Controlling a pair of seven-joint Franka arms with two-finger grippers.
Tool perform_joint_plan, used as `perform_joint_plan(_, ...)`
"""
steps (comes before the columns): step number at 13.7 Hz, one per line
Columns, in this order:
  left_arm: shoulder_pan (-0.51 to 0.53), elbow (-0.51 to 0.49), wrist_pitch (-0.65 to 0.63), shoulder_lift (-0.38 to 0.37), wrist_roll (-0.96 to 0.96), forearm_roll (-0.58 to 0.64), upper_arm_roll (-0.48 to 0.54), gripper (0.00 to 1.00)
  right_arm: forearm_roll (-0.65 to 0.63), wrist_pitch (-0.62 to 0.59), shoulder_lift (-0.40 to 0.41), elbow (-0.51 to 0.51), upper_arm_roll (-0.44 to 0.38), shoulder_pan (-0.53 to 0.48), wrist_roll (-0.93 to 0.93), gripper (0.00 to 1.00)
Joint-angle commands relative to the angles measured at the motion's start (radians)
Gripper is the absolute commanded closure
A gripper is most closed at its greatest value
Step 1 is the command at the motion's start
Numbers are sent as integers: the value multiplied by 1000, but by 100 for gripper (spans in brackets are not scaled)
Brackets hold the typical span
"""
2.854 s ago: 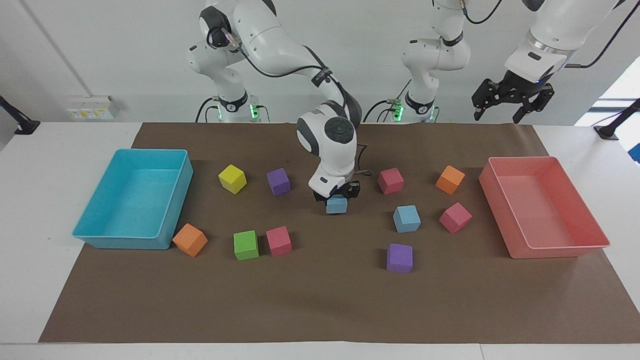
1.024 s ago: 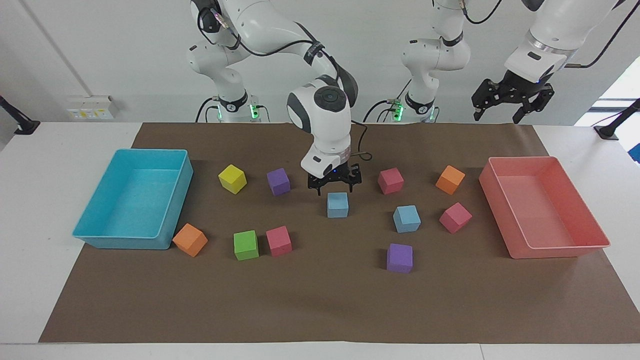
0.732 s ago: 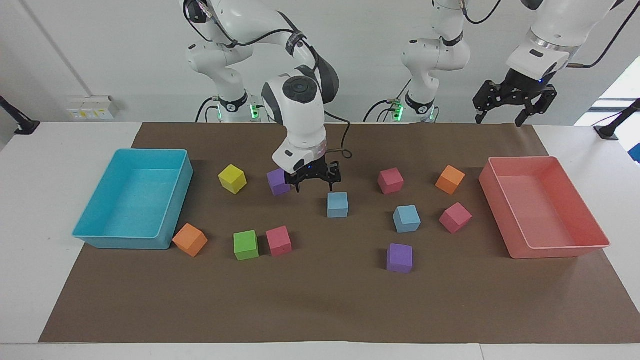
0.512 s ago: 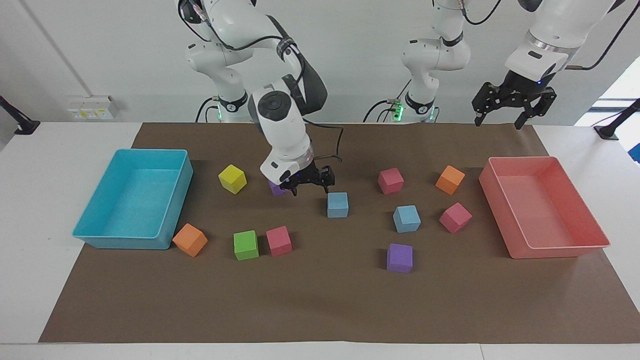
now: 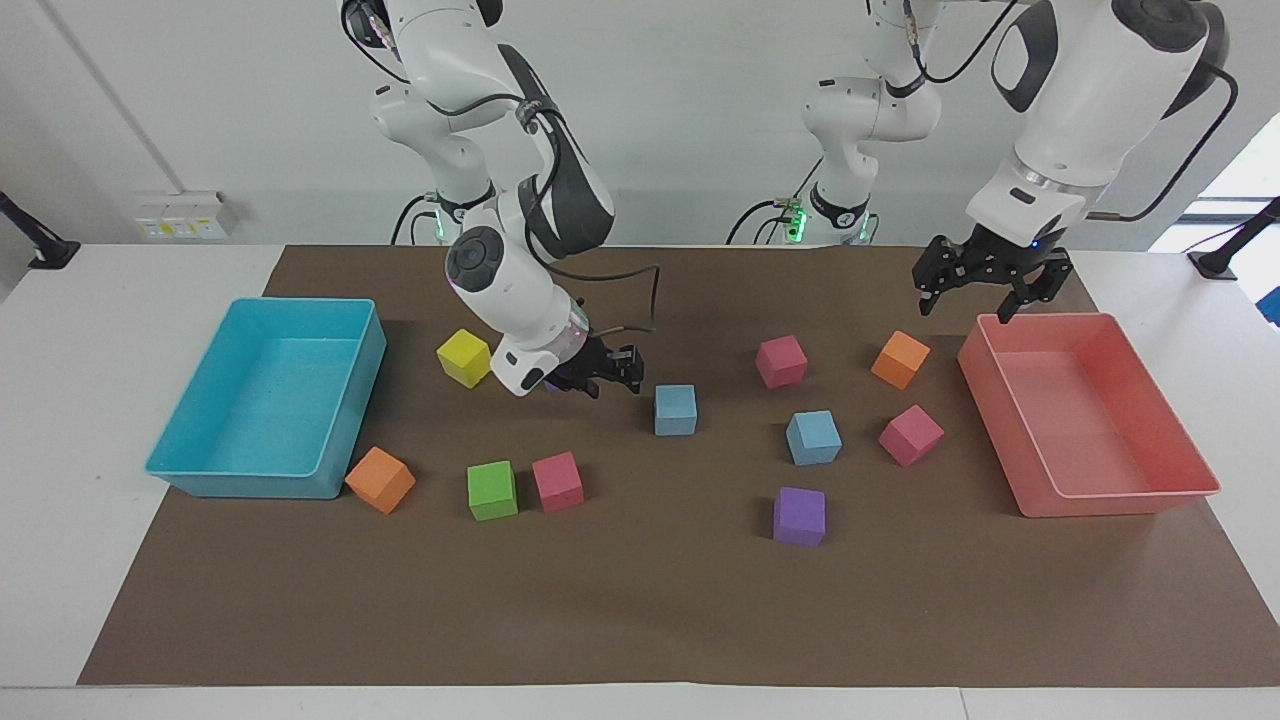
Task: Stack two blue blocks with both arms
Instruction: 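Set the cube down, open the right gripper and lift slightly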
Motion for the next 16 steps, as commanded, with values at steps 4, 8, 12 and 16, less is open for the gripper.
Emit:
perform_joint_plan(4,-70,-111,180,55,-62,0,11,0,164,22,-2,-74,11,-64,-127,100)
perform_joint_plan(8,-141,-201,350,121,-172,0,11,0,299,22,36,-88,11,-75,-164,100)
perform_joint_plan(12,-161,-273,502,179,-217,0,11,0,450,23,73,-108,11,-84,-210,100)
perform_joint_plan(16,-162,-333,550,187,-223,0,11,0,526,51,92,-130,11,-78,-236,100)
